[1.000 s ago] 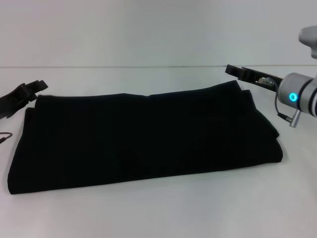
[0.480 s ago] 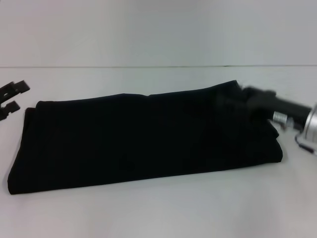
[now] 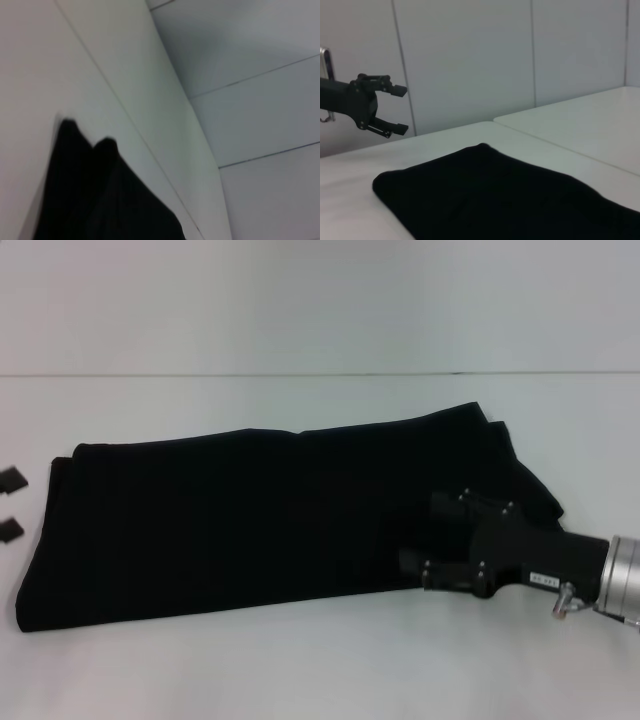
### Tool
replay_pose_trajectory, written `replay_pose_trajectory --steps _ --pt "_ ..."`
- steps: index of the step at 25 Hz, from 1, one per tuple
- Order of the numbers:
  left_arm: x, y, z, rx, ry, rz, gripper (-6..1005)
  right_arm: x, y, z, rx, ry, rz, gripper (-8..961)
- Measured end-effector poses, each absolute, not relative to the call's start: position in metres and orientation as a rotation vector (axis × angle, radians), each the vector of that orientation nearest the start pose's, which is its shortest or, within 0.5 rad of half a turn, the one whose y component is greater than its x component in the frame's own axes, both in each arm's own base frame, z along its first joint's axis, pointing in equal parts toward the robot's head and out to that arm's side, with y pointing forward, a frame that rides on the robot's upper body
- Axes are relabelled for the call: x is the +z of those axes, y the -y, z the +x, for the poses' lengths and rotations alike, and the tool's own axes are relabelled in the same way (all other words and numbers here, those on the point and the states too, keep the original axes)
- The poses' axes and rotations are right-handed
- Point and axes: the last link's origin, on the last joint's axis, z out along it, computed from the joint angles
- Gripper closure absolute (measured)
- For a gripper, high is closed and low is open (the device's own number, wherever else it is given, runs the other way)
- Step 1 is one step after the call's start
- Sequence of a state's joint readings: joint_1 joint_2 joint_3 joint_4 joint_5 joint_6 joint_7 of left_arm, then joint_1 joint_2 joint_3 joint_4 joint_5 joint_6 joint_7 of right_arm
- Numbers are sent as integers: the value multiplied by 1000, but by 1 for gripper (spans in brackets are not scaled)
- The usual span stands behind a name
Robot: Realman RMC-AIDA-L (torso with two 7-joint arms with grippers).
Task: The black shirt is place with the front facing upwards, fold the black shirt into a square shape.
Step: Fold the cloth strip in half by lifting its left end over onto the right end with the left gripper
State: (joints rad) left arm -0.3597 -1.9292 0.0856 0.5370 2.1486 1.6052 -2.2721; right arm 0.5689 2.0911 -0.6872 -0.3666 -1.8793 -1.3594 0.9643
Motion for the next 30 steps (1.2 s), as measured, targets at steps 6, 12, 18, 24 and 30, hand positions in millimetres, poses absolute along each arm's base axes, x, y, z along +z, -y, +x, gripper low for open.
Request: replay_pose_trajectory --steps 6,12,18,24,30 --pt "90 -252 -385 1321 -2519 1828 82 -53 -329 273 687 -407 -2615 10" --pt "84 -241 -388 1229 -2577 1729 82 -52 -330 273 692 -415 -2599 12" --pt "82 -230 -394 1158 -2632 1672 92 -49 -333 274 704 -429 -2565 13" --pt "80 -231 -401 1104 -2702 1668 102 -49 -334 275 690 -433 -2561 12" --pt "78 -233 -405 1089 -2752 1641 112 -50 -334 276 687 -437 -2558 12"
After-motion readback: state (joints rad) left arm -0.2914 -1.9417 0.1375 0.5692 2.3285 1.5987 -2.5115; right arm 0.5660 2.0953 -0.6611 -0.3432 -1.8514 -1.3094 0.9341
